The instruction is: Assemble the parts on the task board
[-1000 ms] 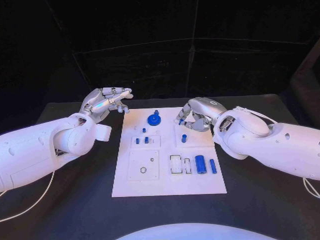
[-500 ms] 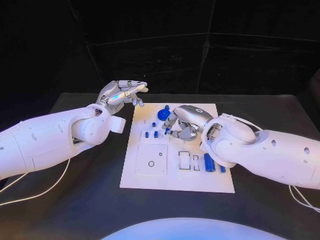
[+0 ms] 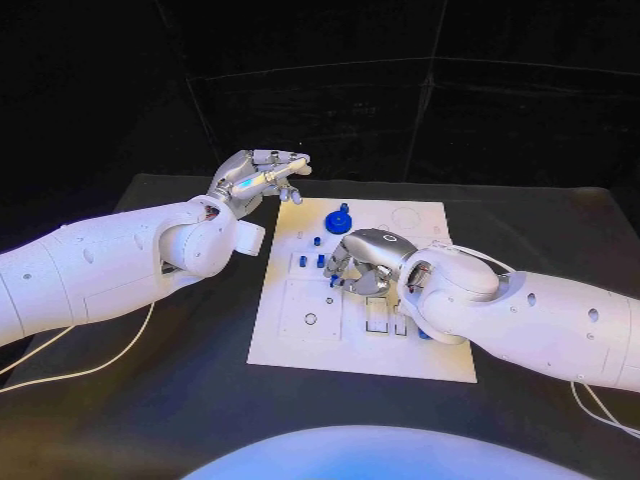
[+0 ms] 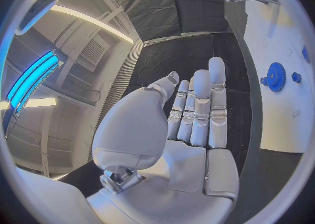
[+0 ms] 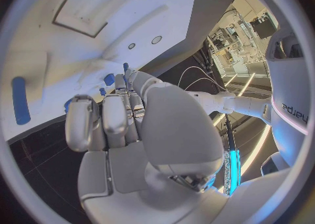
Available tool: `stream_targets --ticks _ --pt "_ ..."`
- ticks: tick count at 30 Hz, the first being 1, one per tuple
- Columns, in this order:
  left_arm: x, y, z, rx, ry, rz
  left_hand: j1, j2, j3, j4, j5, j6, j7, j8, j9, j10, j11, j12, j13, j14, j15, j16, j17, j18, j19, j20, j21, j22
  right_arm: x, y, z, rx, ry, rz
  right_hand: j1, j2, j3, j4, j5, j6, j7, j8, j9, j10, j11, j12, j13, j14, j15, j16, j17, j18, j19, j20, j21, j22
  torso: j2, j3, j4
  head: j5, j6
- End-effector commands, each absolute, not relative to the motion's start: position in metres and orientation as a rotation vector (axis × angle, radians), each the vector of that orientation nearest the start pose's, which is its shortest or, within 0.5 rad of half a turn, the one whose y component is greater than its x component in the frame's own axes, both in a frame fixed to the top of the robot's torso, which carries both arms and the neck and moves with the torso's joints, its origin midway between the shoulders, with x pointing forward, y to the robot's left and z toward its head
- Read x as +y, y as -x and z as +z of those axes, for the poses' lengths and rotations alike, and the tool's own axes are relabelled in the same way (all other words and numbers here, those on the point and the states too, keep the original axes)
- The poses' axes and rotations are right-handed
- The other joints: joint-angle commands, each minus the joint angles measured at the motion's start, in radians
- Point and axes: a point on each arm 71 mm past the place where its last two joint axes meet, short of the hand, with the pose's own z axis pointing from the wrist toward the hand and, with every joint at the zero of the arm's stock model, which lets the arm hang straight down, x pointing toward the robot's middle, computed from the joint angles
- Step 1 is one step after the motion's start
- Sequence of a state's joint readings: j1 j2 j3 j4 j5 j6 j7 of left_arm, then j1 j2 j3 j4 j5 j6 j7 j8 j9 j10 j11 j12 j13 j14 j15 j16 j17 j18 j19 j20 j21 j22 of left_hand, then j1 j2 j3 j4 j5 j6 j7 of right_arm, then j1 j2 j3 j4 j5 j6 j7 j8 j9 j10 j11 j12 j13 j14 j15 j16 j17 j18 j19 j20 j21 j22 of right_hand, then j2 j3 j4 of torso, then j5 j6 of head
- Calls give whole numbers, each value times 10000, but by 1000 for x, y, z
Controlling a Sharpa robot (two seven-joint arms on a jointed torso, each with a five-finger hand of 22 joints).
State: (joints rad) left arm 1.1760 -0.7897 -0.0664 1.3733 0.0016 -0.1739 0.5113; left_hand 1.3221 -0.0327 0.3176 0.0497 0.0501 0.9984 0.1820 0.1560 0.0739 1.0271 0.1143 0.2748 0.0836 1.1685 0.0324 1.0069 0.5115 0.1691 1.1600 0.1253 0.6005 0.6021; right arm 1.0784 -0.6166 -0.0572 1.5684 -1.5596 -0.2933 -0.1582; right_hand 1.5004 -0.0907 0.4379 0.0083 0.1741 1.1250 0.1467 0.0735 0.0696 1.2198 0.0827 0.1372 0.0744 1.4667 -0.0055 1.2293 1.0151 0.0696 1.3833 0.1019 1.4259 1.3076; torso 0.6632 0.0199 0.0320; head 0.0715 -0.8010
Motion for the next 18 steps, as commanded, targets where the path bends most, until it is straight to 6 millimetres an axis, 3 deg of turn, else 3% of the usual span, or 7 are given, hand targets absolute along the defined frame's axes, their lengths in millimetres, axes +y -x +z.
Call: stream_targets --ticks 1,18 --pt "221 -507 -199 13585 10629 -16439 71 11 -4 -74 -17 -34 0 43 -17 -49 11 33 17 -74 -3 -35 -9 131 25 60 -34 -10 -69 -428 -236 17495 4017 8425 -52 -11 66 11 18 12 49 -70 -9 141 -77 -37 13 207 -20 12 -12 -94 25 -9 31 253 7 7 -12 36 -21" --pt "221 -507 -199 13628 10642 -16447 77 10 -13 -80 -17 -44 5 43 -19 -62 14 44 18 -85 0 -37 -22 130 24 62 -49 -21 -64 -422 -245 17856 4303 8494 -60 -12 73 5 17 10 50 -70 -9 139 -76 -40 13 206 -18 13 -16 -94 24 -8 32 254 4 -4 1 118 -149"
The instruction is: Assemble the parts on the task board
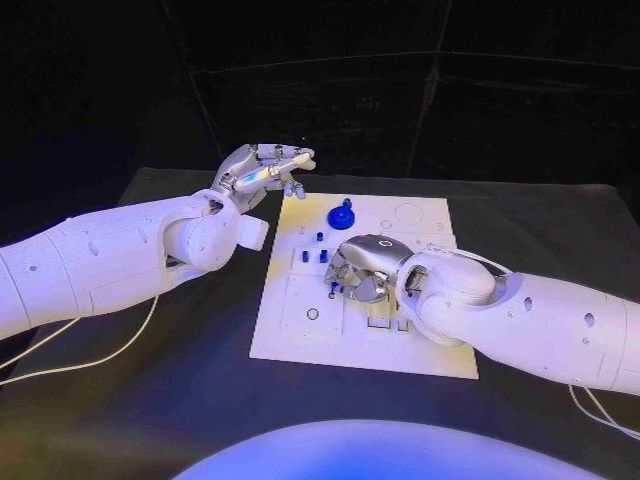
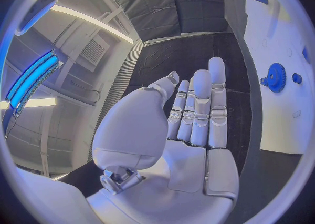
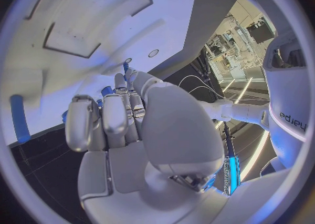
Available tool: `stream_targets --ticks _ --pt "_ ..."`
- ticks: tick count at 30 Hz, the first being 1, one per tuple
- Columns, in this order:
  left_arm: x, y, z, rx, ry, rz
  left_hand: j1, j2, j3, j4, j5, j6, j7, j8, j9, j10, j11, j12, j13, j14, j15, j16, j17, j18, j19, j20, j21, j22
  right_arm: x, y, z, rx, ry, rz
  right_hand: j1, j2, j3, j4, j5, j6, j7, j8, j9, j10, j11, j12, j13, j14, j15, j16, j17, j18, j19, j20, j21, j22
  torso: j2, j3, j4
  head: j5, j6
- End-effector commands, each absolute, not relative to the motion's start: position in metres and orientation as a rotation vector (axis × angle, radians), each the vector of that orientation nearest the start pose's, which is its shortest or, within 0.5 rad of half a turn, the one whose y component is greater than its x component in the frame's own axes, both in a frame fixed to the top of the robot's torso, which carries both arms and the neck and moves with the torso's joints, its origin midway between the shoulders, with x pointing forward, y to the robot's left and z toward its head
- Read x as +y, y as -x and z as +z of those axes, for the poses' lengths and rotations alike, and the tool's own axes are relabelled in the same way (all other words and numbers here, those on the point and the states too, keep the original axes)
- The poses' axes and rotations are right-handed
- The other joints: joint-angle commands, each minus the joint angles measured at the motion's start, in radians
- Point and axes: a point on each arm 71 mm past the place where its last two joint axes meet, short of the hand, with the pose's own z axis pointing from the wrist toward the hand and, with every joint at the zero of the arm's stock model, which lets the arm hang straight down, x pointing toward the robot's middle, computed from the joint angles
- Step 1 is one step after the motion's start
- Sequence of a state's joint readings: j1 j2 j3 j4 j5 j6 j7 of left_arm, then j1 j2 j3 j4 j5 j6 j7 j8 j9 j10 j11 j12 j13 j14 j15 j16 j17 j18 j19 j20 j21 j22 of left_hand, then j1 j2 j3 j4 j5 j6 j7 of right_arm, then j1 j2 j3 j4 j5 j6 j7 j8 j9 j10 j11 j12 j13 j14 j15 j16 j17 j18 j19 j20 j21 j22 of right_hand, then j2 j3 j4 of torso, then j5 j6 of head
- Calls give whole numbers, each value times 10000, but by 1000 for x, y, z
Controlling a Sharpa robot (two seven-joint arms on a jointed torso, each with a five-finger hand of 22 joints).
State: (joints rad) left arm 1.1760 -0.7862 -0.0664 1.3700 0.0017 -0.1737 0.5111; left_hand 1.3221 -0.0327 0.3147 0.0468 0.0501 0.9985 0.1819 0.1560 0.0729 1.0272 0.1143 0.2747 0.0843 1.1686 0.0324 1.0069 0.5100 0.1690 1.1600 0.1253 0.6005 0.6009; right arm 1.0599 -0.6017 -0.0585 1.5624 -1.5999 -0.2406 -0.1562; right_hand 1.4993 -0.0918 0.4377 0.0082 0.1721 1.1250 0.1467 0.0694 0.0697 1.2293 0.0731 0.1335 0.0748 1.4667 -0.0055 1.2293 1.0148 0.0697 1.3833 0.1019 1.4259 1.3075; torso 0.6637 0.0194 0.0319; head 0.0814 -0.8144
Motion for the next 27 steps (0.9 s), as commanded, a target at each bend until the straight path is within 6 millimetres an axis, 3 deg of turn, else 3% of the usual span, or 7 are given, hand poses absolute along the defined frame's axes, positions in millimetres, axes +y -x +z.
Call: stream_targets --ticks 1,27 --pt "221 -507 -199 13629 10643 -16446 77 10 16 -51 -17 -44 5 44 -9 -62 14 45 10 -85 0 -37 -7 131 24 63 -49 -9 -63 -422 -246 17863 4313 8506 -49 0 74 5 37 10 50 -28 -10 44 19 -3 10 206 -18 14 -12 -94 24 -8 32 255 -1 2 2 20 -15" --pt "221 -508 -200 13674 10664 -16436 78 12 8 -51 -17 -50 11 45 -10 -72 19 54 11 -92 2 -38 -18 130 24 64 -61 -18 -62 -421 -249 17883 4864 7989 -252 -26 123 -39 14 -90 81 -48 -19 -51 53 -78 -1 173 13 -20 -137 -74 -55 20 -16 180 -3 2 1 47 -74"
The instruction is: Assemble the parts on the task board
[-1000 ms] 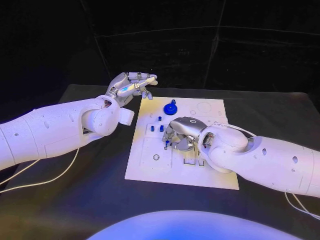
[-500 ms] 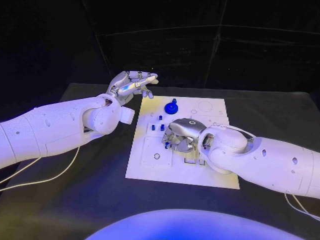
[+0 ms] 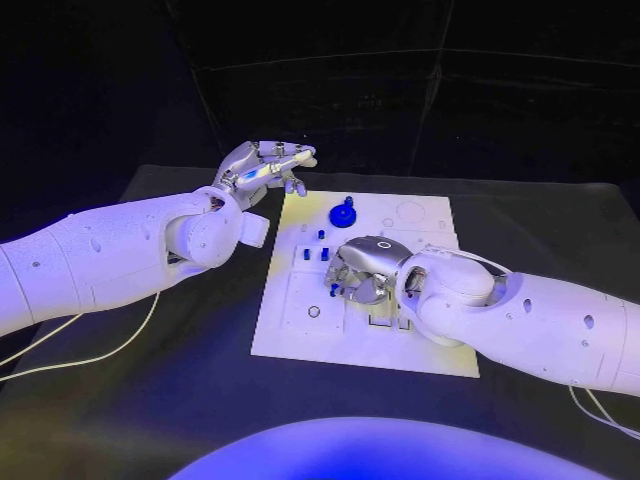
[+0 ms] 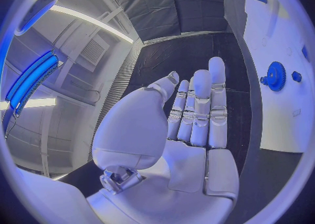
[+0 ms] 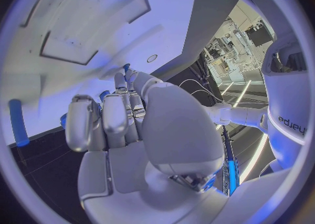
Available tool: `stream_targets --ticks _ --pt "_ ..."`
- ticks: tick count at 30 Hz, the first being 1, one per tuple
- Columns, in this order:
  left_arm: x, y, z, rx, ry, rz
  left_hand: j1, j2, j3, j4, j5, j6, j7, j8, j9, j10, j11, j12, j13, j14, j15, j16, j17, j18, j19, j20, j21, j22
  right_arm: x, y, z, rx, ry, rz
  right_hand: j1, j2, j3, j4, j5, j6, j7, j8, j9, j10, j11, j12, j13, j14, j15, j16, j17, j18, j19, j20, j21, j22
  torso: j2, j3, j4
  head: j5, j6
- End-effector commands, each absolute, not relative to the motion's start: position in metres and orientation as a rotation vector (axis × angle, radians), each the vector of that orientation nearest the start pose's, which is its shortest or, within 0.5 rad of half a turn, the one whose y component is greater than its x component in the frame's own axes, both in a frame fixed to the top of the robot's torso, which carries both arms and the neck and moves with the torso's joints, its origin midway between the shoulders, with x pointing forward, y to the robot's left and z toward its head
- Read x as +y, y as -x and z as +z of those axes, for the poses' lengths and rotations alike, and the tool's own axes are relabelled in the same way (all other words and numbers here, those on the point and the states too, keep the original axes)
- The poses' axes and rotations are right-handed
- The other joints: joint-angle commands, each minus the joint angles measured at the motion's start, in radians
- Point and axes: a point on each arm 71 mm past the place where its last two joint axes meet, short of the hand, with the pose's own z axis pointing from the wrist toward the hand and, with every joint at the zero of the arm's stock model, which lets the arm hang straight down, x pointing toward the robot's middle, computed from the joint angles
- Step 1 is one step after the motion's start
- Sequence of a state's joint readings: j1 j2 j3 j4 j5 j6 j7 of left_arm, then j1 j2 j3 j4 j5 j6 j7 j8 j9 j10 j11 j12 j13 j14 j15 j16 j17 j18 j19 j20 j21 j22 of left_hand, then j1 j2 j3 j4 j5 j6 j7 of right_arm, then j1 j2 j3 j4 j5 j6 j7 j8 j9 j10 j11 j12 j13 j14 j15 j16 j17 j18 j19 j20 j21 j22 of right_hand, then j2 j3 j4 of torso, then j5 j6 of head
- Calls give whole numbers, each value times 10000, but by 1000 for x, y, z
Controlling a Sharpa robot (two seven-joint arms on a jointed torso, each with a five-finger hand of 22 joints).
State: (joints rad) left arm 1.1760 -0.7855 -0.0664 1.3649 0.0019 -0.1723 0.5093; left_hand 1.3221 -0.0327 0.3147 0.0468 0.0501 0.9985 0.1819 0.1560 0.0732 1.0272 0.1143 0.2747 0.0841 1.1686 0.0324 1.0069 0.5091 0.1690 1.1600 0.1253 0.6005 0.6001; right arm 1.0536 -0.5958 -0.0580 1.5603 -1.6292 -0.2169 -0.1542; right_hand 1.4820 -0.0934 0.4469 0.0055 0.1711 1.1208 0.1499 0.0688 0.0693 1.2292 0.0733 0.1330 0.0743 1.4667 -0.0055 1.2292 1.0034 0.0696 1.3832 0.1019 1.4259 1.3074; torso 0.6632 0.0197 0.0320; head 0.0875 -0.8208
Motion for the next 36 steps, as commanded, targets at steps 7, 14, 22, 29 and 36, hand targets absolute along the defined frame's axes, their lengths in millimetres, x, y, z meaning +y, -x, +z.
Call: stream_targets --ticks 7,14,22,29,36 --pt "221 -508 -200 13705 10654 -16499 61 7 -15 -40 -18 -60 20 46 -14 -87 26 69 14 -102 9 -37 -24 128 25 68 -77 -23 -59 -421 -250 17896 5145 7829 -197 -48 21 -21 24 -110 63 -46 -19 -110 75 -118 -6 155 30 -41 -94 -61 -100 37 -47 134 2 -3 -1 1 -43" --pt "221 -508 -200 13740 10664 -16510 53 5 -25 -35 -18 -63 22 47 -15 -93 29 75 15 -106 11 -37 -31 128 25 70 -84 -29 -56 -415 -257 18080 5435 7841 -325 -91 -25 -12 9 -140 66 -37 -16 -126 81 -138 -7 149 41 -30 -110 -59 -111 52 -54 128 2 -7 0 -1 -78" --pt "222 -508 -200 13746 10680 -16471 53 5 -25 -35 -18 -63 22 47 -15 -93 29 75 15 -106 11 -37 -31 128 25 70 -84 -29 -58 -414 -259 18127 5427 7765 -469 -137 -92 9 8 -195 68 -42 -18 -158 88 -168 -12 142 48 -29 -151 -54 -127 64 -68 113 -2 -2 -1 -2 -108" --pt "222 -509 -200 13755 10688 -16460 53 5 -25 -35 -18 -63 22 47 -15 -93 29 75 15 -106 11 -37 -31 128 25 70 -84 -29 -58 -415 -259 18058 5330 7849 -821 -389 -240 60 -64 -766 286 -72 -50 -1029 343 -592 -125 -17 253 -336 -713 110 -704 201 -539 -599 -1 3 2 -8 -115" --pt "222 -509 -201 13774 10695 -16459 53 5 -25 -35 -18 -63 22 47 -15 -93 29 75 15 -106 11 -37 -31 128 25 70 -84 -29 -60 -416 -253 17335 4780 8199 -1006 -535 -855 41 -223 -1753 311 -54 -36 -2083 481 -518 -79 -251 361 -917 -1635 342 -1414 355 -1281 -1593 -1 6 -8 -30 -100"
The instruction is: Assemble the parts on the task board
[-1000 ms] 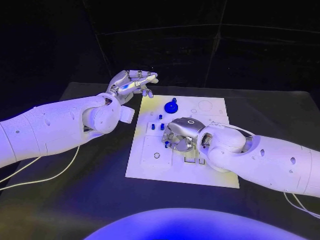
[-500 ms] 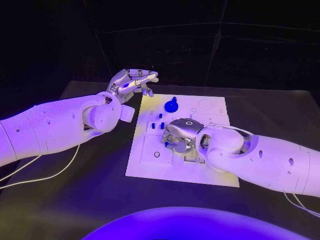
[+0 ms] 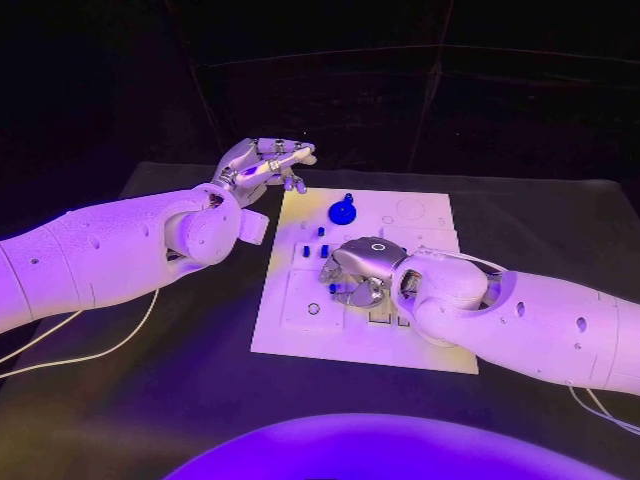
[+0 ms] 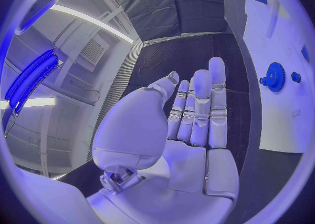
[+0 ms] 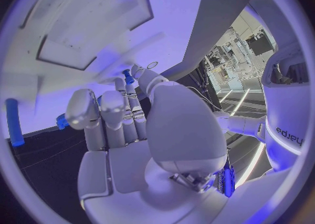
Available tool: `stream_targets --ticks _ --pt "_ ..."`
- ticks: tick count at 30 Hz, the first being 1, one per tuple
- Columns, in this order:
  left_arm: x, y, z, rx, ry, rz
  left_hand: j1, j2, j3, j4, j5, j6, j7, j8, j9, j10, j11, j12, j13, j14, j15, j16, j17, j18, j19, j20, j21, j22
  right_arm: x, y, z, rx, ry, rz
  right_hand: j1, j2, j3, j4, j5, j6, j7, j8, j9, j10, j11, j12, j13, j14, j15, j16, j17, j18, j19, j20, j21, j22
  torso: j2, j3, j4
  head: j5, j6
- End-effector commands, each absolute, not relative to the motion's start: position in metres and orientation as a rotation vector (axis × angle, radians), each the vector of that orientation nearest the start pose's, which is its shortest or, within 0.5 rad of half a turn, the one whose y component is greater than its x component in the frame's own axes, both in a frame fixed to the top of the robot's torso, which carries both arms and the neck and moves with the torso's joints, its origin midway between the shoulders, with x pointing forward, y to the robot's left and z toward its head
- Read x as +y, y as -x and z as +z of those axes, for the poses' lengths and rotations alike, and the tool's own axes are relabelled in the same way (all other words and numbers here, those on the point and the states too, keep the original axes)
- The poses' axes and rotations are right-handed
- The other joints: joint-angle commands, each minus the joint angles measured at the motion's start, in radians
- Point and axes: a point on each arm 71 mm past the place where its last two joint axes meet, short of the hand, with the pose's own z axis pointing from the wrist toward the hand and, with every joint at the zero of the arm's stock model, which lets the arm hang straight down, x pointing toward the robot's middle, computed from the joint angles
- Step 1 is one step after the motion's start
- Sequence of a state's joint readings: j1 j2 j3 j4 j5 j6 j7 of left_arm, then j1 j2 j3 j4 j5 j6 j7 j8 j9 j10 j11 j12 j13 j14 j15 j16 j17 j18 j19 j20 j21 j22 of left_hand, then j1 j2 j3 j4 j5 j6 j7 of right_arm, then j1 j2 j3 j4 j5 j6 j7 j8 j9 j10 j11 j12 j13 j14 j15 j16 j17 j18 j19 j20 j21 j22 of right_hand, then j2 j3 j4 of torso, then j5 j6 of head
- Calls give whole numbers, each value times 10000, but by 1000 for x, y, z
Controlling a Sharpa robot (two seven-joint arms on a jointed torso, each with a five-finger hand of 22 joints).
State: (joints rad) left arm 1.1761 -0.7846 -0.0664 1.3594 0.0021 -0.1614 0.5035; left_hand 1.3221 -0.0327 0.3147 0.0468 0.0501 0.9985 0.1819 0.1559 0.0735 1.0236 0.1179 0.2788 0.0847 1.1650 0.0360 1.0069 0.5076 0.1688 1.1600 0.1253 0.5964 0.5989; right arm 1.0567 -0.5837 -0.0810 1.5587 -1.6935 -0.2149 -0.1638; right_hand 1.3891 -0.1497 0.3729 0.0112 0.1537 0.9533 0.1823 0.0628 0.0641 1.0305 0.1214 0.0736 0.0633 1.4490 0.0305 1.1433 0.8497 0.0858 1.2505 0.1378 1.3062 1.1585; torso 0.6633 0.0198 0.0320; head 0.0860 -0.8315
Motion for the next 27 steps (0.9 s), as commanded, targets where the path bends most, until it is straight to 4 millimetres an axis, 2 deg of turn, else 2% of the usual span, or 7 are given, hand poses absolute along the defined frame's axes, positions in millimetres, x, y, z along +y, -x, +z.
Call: stream_targets --ticks 1,6,11,16,20,23,27 --pt "222 -509 -201 13781 10699 -16456 53 5 -26 -35 -18 -64 22 47 -17 -57 -7 35 9 -70 -25 -37 -17 129 26 70 -43 -17 -61 -416 -252 17200 4669 8277 -72 36 -144 -21 -39 -83 -15 11 19 -122 0 95 33 -72 0 -61 -106 183 -89 -4 -98 -119 -1 9 -9 -21 7" --pt "224 -509 -201 13829 10738 -16402 42 7 -45 -26 -18 -69 25 51 -17 -70 -4 50 11 -78 -20 -35 -32 129 28 74 -60 -30 -70 -414 -246 16821 4242 8539 -37 99 -235 -40 43 -29 -3 46 39 -129 2 227 51 -37 -2 -8 -51 168 -17 -5 -79 -78 -3 11 -4 -45 23" --pt "226 -510 -202 13845 10770 -16340 42 7 -45 -26 -18 -69 25 51 -17 -70 -4 50 11 -78 -20 -35 -32 129 28 74 -60 -30 -85 -411 -237 16360 3711 8653 -63 191 -377 -6 257 204 33 136 77 15 -8 526 76 -4 -9 25 -68 157 57 -15 -78 -64 -15 -8 -11 -72 53" --pt "227 -510 -202 13855 10781 -16321 42 12 -47 -24 -18 -68 24 53 -17 -71 -4 54 12 -80 -19 -35 -35 129 28 75 -63 -33 -104 -413 -221 16159 3102 8585 -84 202 -425 16 297 279 26 155 82 34 -14 607 72 -8 -12 15 -102 159 62 -17 -91 -77 -4 9 -18 -164 132" --pt "227 -510 -202 13862 10783 -16327 46 16 -47 -25 -18 -66 22 56 -16 -71 -6 60 13 -82 -19 -35 -38 129 29 75 -67 -36 -121 -422 -204 16153 2703 8200 -105 158 -495 22 298 260 -10 126 68 -5 -29 647 59 -13 -20 1 -140 163 59 -21 -110 -98 -11 -1 -29 -265 212" --pt "227 -510 -202 13868 10782 -16336 46 16 -47 -25 -18 -66 22 56 -16 -71 -6 60 13 -82 -19 -35 -38 129 29 75 -67 -36 -136 -430 -195 16392 2604 7662 -126 98 -663 29 293 106 -80 32 32 -212 -60 676 30 -42 -44 -69 -272 180 20 -38 -177 -178 -7 -4 -9 -314 243" --pt "227 -510 -202 13873 10781 -16343 46 16 -47 -25 -18 -66 22 56 -16 -71 -6 60 13 -82 -19 -35 -38 129 29 75 -67 -36 -152 -437 -191 16929 2606 6869 -173 60 -1016 73 285 -111 -140 7 21 -500 -91 757 29 -114 -70 -282 -613 220 -100 -67 -350 -389 -7 -5 -3 -367 271"
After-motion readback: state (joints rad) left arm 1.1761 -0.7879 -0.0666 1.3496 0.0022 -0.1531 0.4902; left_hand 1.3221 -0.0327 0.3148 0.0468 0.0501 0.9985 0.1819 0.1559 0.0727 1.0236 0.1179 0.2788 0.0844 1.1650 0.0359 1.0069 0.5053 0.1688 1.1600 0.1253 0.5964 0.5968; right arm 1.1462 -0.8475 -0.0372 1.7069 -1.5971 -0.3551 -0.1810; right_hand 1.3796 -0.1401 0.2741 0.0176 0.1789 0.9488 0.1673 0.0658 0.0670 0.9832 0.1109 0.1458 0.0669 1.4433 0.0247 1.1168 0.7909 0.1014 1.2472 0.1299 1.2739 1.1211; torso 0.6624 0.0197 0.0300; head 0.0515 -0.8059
